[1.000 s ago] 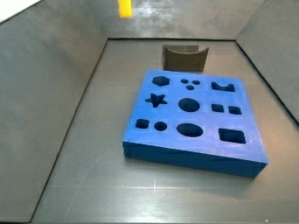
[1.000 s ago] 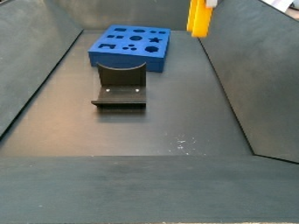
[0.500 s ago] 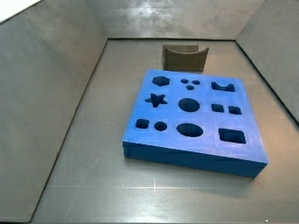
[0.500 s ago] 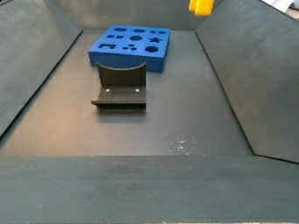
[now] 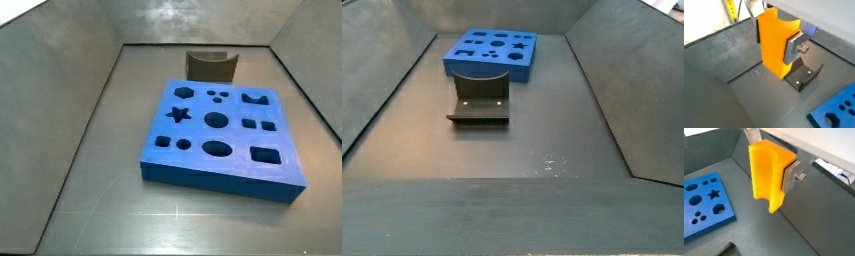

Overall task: Pick up the arch object. Move up. Place the arch object on the fixture. Regrasp the arch object. Rotate the arch object. Move to above the board. Insert the arch object.
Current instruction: Move to above the board.

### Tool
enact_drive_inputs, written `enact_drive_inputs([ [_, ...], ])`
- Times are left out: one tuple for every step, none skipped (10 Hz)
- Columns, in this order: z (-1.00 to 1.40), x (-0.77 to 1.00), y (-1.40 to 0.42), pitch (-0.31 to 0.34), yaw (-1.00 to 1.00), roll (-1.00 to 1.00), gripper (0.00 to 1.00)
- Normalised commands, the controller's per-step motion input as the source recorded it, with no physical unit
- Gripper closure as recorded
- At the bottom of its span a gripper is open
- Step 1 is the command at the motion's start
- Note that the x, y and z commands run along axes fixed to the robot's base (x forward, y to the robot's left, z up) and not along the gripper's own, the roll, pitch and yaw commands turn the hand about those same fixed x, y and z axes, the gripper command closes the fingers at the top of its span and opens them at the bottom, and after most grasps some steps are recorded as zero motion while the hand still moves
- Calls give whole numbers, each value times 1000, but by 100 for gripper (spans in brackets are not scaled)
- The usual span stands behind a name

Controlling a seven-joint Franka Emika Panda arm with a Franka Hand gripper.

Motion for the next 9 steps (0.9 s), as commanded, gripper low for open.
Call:
enact_drive_inputs([
  [478,11,-11,89,18,23,100],
  [360,9,-9,88,17,19,100],
  [243,8,-8,90,15,16,100],
  [-69,289,-1000,28,1000,-29,100],
  [-92,293,-1000,27,1000,-26,100],
  [-93,318,-1000,29,1000,-26,100],
  [-91,326,-1000,29,1000,-34,100],
  [-87,326,-1000,27,1000,-24,100],
  [-85,329,-1000,26,1000,-24,100],
])
